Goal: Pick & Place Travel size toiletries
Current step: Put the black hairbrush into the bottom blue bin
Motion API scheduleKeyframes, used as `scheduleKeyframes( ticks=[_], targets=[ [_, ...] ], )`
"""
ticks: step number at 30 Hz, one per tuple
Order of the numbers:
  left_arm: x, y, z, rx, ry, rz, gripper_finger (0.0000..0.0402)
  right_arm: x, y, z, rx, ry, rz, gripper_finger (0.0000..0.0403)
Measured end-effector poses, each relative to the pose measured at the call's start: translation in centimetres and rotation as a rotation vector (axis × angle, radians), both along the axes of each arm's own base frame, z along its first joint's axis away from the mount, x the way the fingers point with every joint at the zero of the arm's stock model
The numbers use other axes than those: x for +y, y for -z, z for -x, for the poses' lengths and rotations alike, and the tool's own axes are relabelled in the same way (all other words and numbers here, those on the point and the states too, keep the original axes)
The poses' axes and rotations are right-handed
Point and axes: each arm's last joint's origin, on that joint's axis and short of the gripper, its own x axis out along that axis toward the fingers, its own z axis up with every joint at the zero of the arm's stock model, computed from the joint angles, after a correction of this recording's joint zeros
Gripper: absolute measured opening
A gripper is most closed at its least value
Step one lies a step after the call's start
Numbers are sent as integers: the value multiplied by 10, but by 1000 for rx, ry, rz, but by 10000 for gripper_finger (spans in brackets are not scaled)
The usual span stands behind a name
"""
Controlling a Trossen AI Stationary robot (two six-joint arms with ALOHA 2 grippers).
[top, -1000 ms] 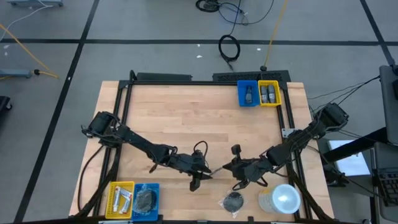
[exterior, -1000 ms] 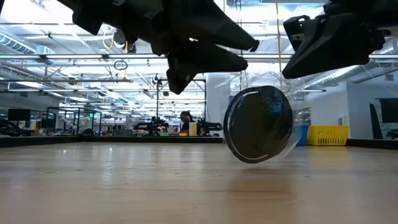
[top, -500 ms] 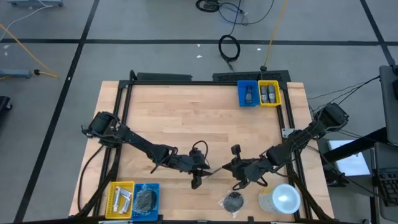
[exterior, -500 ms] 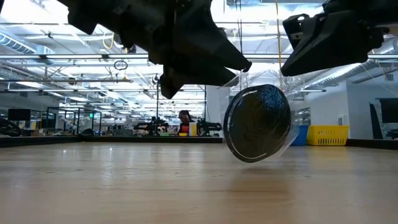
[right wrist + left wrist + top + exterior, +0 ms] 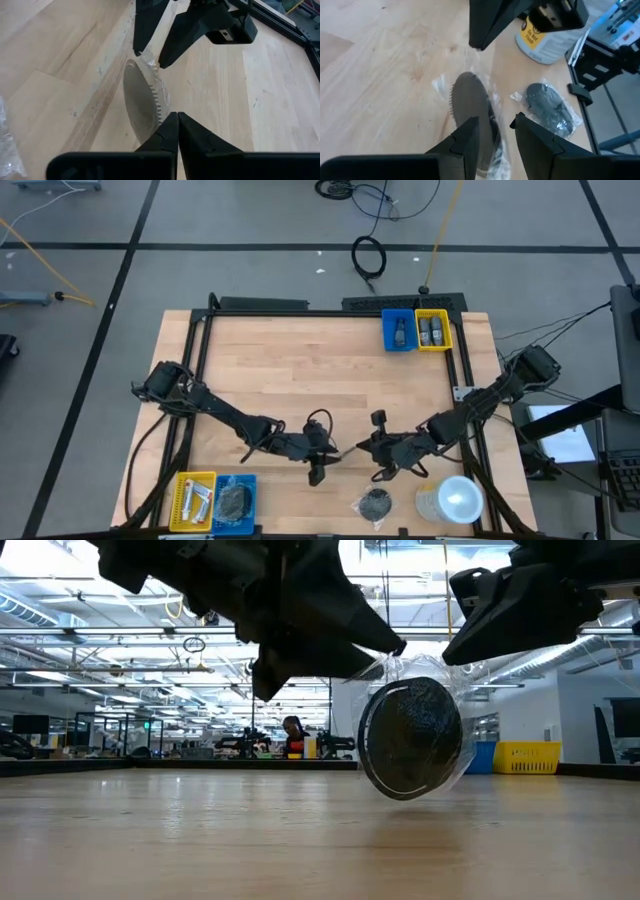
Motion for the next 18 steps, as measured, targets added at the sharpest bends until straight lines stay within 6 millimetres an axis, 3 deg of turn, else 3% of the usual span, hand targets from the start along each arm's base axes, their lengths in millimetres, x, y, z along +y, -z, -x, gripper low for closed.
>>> scheduleKeyframes(
  ticks=[7, 18],
  targets=[
    [-2, 0, 1, -4, -18, -10, 124, -4, 0, -2, -2, 12, -3, 0],
    [-4, 27, -13, 51, -32, -43, 124, -4, -1, -3, -8, 14, -7, 0]
  ],
)
